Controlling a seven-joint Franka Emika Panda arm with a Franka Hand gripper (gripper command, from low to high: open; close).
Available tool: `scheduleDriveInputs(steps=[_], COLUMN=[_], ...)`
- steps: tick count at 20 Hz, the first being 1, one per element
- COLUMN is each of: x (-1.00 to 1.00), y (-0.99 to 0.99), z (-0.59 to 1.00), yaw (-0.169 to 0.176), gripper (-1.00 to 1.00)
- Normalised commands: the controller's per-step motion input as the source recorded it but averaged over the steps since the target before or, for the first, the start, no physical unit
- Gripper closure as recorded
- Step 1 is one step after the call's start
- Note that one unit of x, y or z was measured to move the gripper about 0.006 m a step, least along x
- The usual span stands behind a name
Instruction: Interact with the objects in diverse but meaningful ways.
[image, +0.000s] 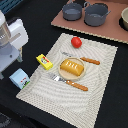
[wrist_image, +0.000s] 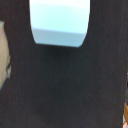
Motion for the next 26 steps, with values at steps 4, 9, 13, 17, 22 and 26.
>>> scheduleDriveInputs(steps=[4,9,13,17,22,26], x=[0.39,0.18,0.01,0.00,0.00,0.06], y=[-0.11,-0.17,-0.27,-0.30,-0.24,-0.15], z=[-0.03,-0.31,-0.51,-0.51,-0.42,-0.24], yaw=[-0.007,0.000,0.000,0.000,0.000,0.000], gripper=[-1.00,-1.00,-1.00,-1.00,1.00,1.00])
